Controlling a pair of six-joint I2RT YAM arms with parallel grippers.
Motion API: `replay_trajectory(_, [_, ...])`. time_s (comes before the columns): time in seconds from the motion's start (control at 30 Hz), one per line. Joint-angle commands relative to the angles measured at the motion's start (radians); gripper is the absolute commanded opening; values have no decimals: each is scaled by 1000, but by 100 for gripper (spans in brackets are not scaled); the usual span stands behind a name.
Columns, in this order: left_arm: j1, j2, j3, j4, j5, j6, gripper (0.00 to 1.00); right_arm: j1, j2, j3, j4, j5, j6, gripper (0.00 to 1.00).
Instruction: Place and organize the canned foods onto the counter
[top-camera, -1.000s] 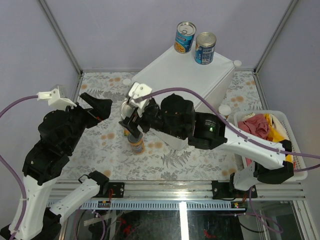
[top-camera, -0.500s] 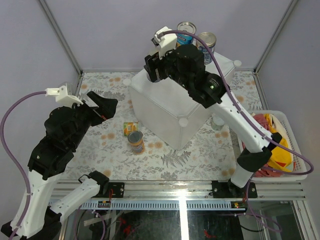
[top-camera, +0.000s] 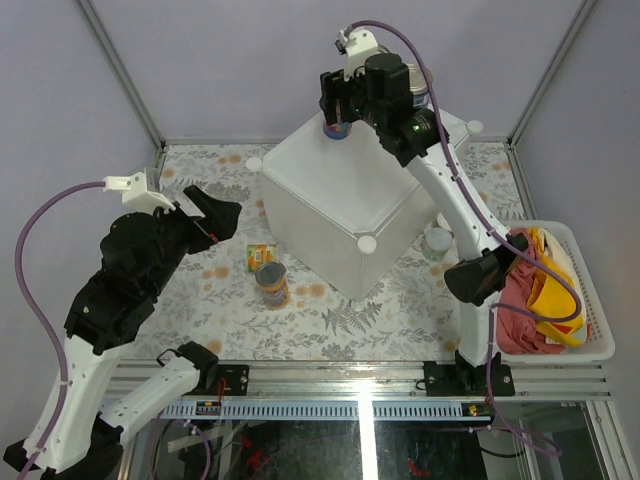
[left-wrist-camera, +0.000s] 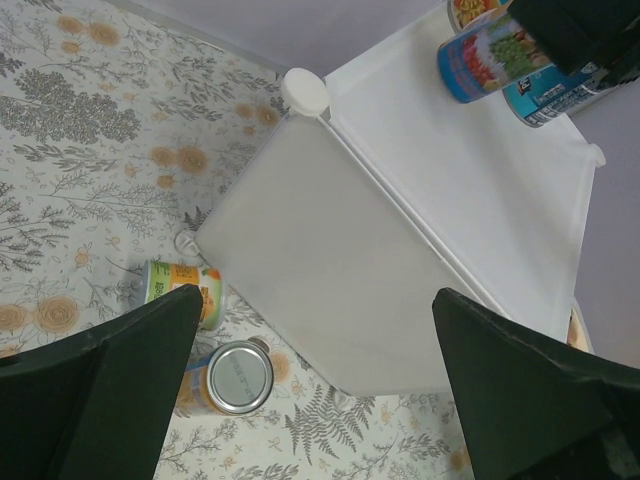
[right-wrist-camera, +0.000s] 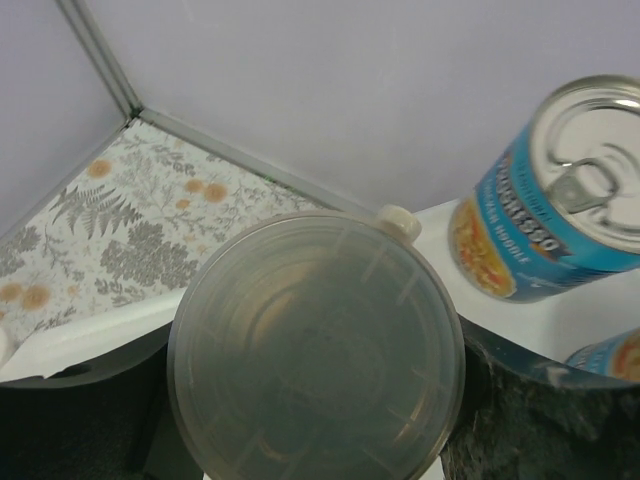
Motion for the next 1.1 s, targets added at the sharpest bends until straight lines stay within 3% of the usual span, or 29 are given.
replay_trajectory(0.0, [4,-11,-19,47,7,25,100,-47,-32,123,162,-43,34,0])
replay_trajectory(0.23, [4,-5,-37,55,4,20,100,-72,36,200,140,-80,47,0])
replay_trajectory(0.93, [5,6,-80,91,1,15,100,-97,92,232,103,-67,30,0])
replay_trajectory(1.07, [5,6,-81,90,2,17,100,-98,99,235,94,-65,31,9])
